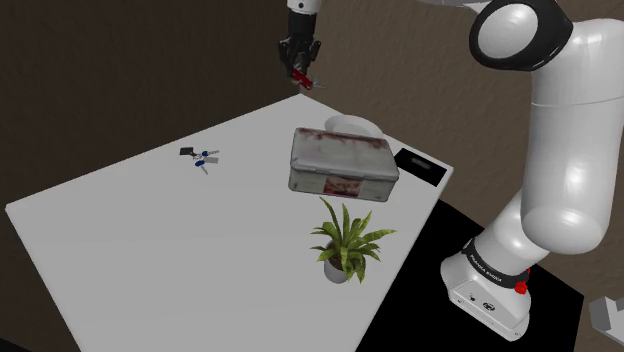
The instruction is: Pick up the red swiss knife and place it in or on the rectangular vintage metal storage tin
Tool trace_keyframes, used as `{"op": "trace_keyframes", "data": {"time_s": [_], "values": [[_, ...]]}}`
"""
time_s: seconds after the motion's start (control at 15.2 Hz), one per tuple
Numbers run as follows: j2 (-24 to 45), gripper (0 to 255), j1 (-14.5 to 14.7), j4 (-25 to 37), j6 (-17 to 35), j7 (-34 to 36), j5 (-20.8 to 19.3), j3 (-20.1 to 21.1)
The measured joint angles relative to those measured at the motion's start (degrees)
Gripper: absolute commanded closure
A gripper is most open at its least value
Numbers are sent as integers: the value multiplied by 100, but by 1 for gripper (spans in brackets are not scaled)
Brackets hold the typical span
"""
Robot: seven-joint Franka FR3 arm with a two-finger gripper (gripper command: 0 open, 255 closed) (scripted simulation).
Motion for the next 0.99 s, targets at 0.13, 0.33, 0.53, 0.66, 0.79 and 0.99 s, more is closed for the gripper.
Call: {"op": "trace_keyframes", "data": {"time_s": [0.13,0.33,0.53,0.66,0.79,0.99], "values": [[-365,255,24,-533,165,53,10,19],[-1097,255,83,-1619,520,176,33,67],[-1771,255,154,-2526,752,312,64,126],[-2248,255,193,-3228,981,392,94,165],[-2668,255,243,-3762,1095,484,128,213],[-3279,255,327,-4470,1192,633,191,297]]}}
